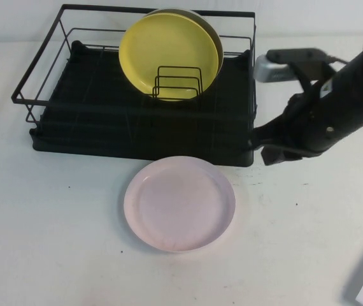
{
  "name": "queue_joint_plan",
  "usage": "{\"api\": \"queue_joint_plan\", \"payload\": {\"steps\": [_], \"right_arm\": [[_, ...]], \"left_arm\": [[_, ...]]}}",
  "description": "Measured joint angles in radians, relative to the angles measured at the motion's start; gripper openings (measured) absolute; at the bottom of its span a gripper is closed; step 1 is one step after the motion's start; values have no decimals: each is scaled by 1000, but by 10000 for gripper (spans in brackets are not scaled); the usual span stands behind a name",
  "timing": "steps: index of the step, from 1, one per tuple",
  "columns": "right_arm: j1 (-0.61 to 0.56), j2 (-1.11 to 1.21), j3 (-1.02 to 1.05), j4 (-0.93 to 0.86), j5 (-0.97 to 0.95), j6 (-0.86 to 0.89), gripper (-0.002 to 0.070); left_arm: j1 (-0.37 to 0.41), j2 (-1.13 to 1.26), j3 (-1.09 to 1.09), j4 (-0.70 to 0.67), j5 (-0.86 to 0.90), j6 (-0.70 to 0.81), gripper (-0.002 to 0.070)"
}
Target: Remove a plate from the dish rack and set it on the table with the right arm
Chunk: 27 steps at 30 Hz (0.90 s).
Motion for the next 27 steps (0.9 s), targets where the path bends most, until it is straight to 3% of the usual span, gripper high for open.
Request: {"api": "queue_joint_plan", "payload": {"steps": [11, 20, 27], "right_arm": [[0, -444, 190, 19, 78, -2, -17], [0, -522, 208, -55, 224, -2, -18], [-52, -583, 429, -90, 13, -4, -18]], "left_arm": [[0, 0, 0, 0, 0, 0, -4], [0, 0, 0, 0, 0, 0, -4], [0, 0, 0, 0, 0, 0, -4]]}}
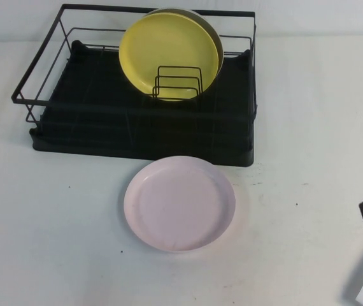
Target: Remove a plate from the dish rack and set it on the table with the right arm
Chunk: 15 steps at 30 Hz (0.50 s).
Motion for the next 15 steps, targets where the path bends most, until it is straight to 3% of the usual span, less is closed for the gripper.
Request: {"api": "queue_joint_plan", "payload": {"steps": [15], "right_arm": [[-392, -573, 799, -61, -827, 0, -18]], "left_arm": [[0, 0, 0, 0, 0, 0, -4]]}}
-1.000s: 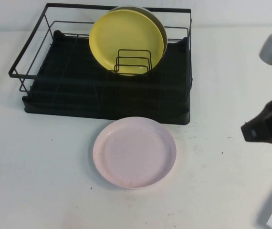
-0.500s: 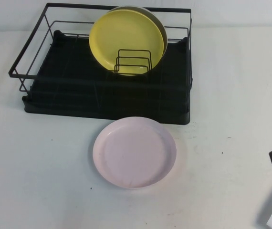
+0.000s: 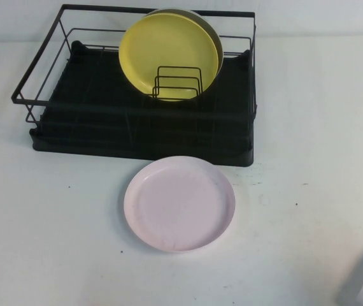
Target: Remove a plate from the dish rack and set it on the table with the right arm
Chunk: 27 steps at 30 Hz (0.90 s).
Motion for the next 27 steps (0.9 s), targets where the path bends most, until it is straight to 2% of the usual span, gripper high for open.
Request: {"api": "queue_joint_plan", "payload": {"steps": [3, 6, 14, 21, 27], "right_arm": [[-55, -112, 95, 0, -125, 0, -18], [-69, -211, 145, 2, -161, 0, -18], [-73, -444, 155, 4, 32, 0, -18], [-73, -462, 155, -17, 223, 0, -18], [-73, -462, 155, -17, 229, 2, -18]], "left_arm": [[0, 0, 0, 0, 0, 0, -4], [0, 0, 0, 0, 0, 0, -4], [0, 0, 0, 0, 0, 0, -4], [0, 0, 0, 0, 0, 0, -4], [0, 0, 0, 0, 0, 0, -4]]}}
